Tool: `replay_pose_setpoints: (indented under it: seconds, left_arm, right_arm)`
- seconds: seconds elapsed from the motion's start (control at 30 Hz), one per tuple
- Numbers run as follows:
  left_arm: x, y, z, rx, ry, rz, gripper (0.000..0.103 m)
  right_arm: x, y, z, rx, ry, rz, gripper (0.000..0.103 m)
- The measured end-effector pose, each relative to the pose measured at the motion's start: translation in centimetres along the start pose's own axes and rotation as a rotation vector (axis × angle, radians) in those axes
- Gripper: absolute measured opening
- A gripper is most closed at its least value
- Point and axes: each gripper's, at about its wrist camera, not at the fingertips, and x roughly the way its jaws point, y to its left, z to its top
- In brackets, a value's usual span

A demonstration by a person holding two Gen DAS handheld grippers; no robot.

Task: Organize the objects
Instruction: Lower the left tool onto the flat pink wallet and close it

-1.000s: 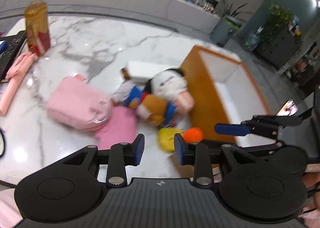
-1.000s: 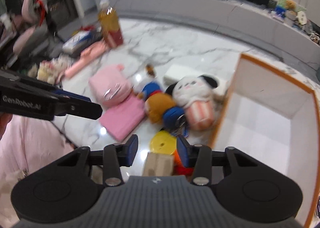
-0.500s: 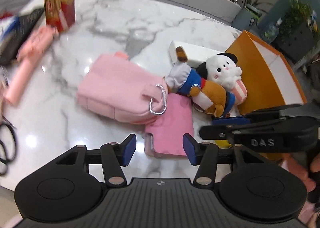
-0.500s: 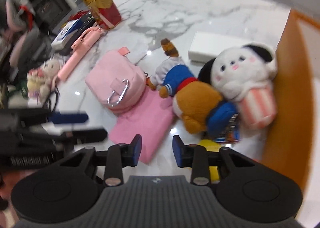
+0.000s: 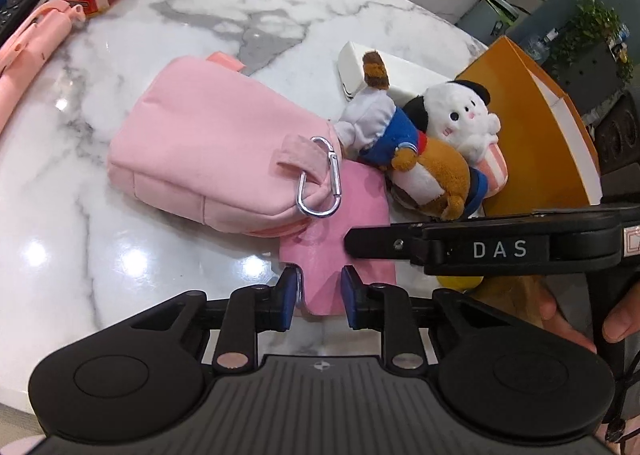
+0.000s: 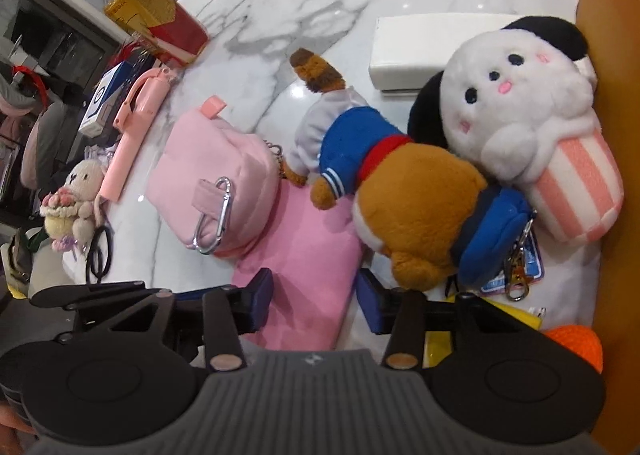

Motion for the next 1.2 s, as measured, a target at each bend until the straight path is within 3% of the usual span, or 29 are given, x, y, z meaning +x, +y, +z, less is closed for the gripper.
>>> replay_pose_setpoints:
  seconds: [0.13, 0.3, 0.4, 0.5, 0.53, 0.6, 0.63, 0.67, 0.73, 0.8, 0.83, 0.87, 0.97, 1.07, 1.2]
  left_arm:
    - [-0.1, 0.3, -0.2, -0.022, 0.013, -0.014, 0.026]
    - [-0.6, 0.4, -0.7, -0.024, 0.015, -0.027, 0.026]
    - [-1.1, 0.6, -0.9, -0.028, 0.023, -0.035, 0.026]
    - [-2.0, 0.5, -1.1, -0.022, 0.009, -0.022, 0.017]
    - [-2.2, 0.4, -1.2, -0.018, 0.004, -0.024, 0.018]
    - [-2.1, 0.2, -1.5, -0.022, 0.022, -0.08, 0.018]
    - [-2.0, 0.0, -1.5, -0.024, 0.033, -0.088, 0.018]
    - [-1.9, -0.2, -1.6, -0.012, 0.032, -0.07, 0.018]
    - [-2.2, -0.7, -1.7, 0.026, 0.01, -0.024, 0.018]
    - [-2.6, -0.8, -1.5, 0.023, -0.003, -0.011, 0.029]
    - [-2.9, -0.7, -1.4, 0.017, -0.02, -0.008, 0.033]
    - [-3.1, -0.5, -1.3, 0.006, -0.035, -0.001, 0.038]
    - [-2.8, 0.1, -1.0, -0.022, -0.037, 0.001, 0.039]
    - [-1.8, 0.6, -0.9, -0.039, -0.021, -0.021, 0.04]
    - [-0.8, 0.3, -0.8, -0.03, -0.023, 0.035, 0.046]
  right_arm:
    - [-0.9, -0.2, 0.0, 0.021, -0.019, -0.005, 0.025]
    - [-2.7, 0.5, -0.8, 0.021, -0.059, 0.01, 0.025]
    - [-3.8, 0.7, -1.3, 0.027, -0.077, 0.041, 0.02]
    - [-4.8, 1.0, -1.9, 0.02, -0.079, 0.087, 0.012]
    - [-5.1, 1.1, -2.0, 0.02, -0.079, 0.107, 0.0]
    - [-4.9, 1.4, -2.3, 0.034, -0.032, 0.233, 0.0]
    - [-4.5, 1.8, -2.4, 0.041, -0.011, 0.257, 0.0]
    - [-4.3, 2.6, -2.6, 0.003, -0.025, 0.227, 0.0]
    - [-4.2, 3.5, -2.8, -0.058, -0.07, 0.158, 0.005]
    - [-4.3, 3.4, -2.7, -0.071, -0.084, 0.114, 0.013]
    - [-4.2, 3.2, -2.5, -0.09, -0.083, 0.088, 0.034]
    - [-3.9, 2.9, -2.3, -0.101, -0.086, 0.063, 0.043]
    - [-2.5, 1.6, -1.8, -0.1, -0.07, 0.001, 0.045]
    - [-1.0, 0.8, -0.9, -0.06, -0.043, 0.049, 0.045]
    - [0.3, 0.7, -0.4, -0.061, -0.046, 0.018, 0.045]
